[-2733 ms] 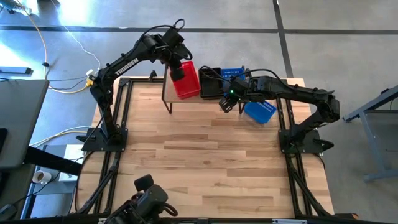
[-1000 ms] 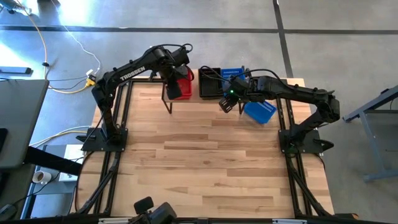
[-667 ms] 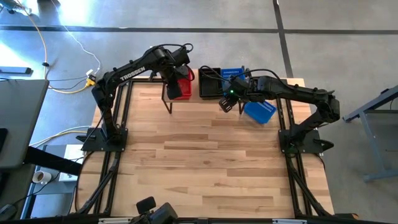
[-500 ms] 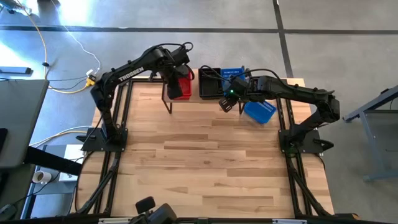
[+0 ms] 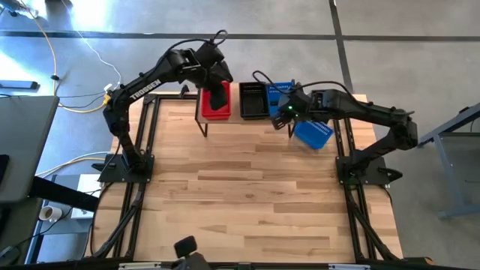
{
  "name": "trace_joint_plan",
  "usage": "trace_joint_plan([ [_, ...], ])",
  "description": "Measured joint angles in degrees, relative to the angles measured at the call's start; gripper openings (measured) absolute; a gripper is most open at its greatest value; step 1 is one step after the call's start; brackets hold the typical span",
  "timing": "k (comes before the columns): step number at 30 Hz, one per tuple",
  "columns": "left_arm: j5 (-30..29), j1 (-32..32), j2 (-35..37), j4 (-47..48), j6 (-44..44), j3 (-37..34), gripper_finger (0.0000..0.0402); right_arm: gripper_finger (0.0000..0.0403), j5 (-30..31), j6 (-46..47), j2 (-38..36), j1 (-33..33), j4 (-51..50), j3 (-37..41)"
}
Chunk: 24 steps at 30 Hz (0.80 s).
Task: Stack baskets on shelf by color
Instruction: Adjust the black bins on the shelf
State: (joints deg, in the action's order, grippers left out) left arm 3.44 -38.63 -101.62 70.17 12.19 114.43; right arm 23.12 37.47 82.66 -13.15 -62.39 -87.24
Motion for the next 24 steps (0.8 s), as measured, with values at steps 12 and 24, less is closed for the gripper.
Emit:
trace_joint_plan([
  [12,1.8,4.1,-0.2,-12.3,1.0,0.0,0.009,0.0158,0.6,1.2,-1.1,-1.6,-2.0,0.0],
  [24,0.9,6.6,-4.9,-17.0,0.0,0.0,0.009,0.0158,0.4,1.2,-1.1,-1.6,-2.1,0.0],
])
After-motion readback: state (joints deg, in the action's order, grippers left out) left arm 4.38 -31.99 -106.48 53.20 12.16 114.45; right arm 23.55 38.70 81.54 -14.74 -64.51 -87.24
